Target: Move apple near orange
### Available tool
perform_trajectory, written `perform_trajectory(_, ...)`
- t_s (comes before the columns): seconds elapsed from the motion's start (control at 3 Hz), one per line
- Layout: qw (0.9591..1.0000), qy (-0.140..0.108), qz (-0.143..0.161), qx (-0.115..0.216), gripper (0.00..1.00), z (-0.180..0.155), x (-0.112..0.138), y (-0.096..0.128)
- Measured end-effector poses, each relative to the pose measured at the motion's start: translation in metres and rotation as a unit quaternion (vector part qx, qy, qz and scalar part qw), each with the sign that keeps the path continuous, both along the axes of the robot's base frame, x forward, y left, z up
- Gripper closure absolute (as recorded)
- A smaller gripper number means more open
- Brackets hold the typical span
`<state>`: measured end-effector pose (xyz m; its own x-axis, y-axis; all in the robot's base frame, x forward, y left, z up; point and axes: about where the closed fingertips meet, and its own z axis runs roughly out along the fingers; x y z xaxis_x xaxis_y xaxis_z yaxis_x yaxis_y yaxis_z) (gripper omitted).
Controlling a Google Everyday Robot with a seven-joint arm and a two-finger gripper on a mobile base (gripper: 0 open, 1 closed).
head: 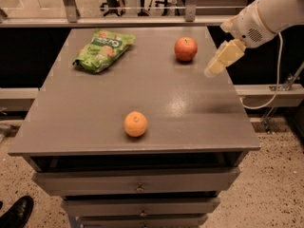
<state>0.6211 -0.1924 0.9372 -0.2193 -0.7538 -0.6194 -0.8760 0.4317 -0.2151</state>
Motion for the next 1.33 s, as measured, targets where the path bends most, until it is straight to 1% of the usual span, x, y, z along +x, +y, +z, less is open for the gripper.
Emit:
perform_trajectory(0.33, 0.998, -0.009, 0.001, 0.062, 0.0, -0.013, 0.041, 0.022)
perform_trajectory(0.67, 0.9957, -0.02, -0.005, 0.09, 0.0, -0.027, 0.074, 0.04)
perform_trajectory(1.0, 0.9945, -0.033, -0.03, 0.095, 0.0, -0.041, 0.111, 0.043)
perform_trajectory(1.33, 0.9938, -0.036, -0.049, 0.093, 0.0, -0.05, 0.128, 0.039)
